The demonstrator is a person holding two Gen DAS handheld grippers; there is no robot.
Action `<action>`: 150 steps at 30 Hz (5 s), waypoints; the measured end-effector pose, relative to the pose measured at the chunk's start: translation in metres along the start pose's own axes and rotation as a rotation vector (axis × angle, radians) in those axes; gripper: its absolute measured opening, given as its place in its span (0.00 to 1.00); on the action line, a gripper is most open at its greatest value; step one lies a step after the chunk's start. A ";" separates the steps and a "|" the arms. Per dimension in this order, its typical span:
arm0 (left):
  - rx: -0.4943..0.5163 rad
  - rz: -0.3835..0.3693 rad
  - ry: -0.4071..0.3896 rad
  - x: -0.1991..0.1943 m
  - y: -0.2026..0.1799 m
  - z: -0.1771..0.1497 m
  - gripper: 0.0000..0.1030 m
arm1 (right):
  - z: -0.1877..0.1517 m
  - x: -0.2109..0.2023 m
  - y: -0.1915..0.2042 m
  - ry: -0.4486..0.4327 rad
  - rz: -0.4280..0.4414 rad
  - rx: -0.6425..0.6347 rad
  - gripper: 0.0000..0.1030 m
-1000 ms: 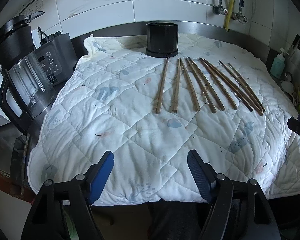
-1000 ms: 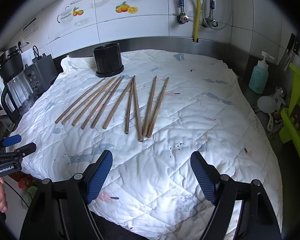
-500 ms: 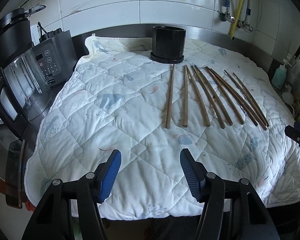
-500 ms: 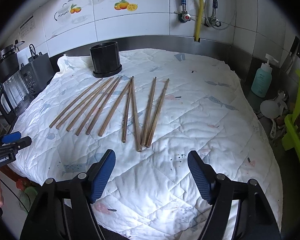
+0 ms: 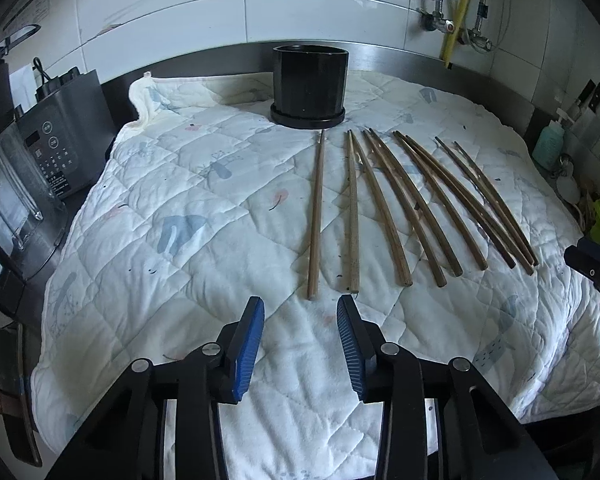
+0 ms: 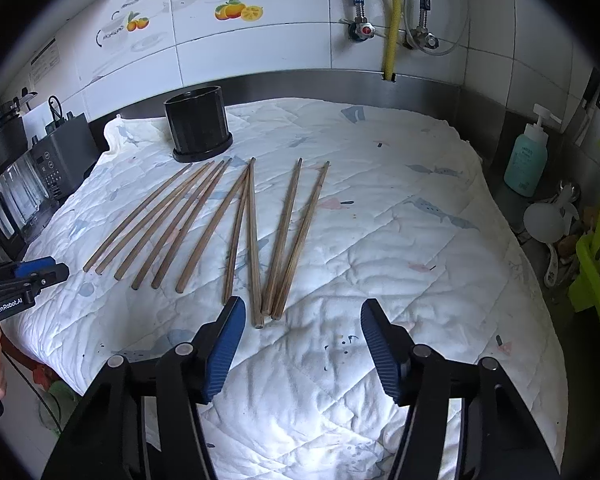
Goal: Organize utensils
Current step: 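Lower the left tool toward one chopstick while the right tool approaches another, then close the left tool on a wooden chopstick while the right tool grasps another chopstick, then lift both held chopsticks and carry them above the black cup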
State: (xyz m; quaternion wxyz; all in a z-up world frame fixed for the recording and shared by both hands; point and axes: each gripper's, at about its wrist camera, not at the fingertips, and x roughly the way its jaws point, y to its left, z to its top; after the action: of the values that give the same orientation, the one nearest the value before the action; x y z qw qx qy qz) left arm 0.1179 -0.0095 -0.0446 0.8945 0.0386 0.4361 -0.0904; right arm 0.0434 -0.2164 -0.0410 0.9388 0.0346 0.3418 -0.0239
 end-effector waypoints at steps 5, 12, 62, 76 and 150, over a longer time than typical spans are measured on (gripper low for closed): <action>0.027 -0.012 0.025 0.020 -0.006 0.007 0.26 | 0.001 0.005 -0.006 0.006 0.006 0.020 0.56; 0.048 -0.023 0.050 0.041 -0.007 0.012 0.13 | 0.001 0.015 -0.011 0.026 0.010 0.033 0.42; 0.046 -0.007 0.041 0.044 -0.004 0.009 0.07 | -0.007 0.042 0.013 0.045 -0.020 -0.059 0.19; 0.030 -0.022 0.022 0.050 -0.004 0.014 0.08 | -0.003 0.054 0.020 -0.005 -0.028 -0.105 0.14; 0.114 -0.007 -0.509 -0.133 -0.001 0.333 0.06 | 0.292 -0.025 0.081 -0.368 0.258 -0.208 0.09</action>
State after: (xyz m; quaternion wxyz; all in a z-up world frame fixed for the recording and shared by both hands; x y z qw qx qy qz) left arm 0.2952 -0.0423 0.2658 0.9715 0.0636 0.1912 -0.1249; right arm 0.2169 -0.1590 0.2021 0.9791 -0.0236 0.1583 0.1255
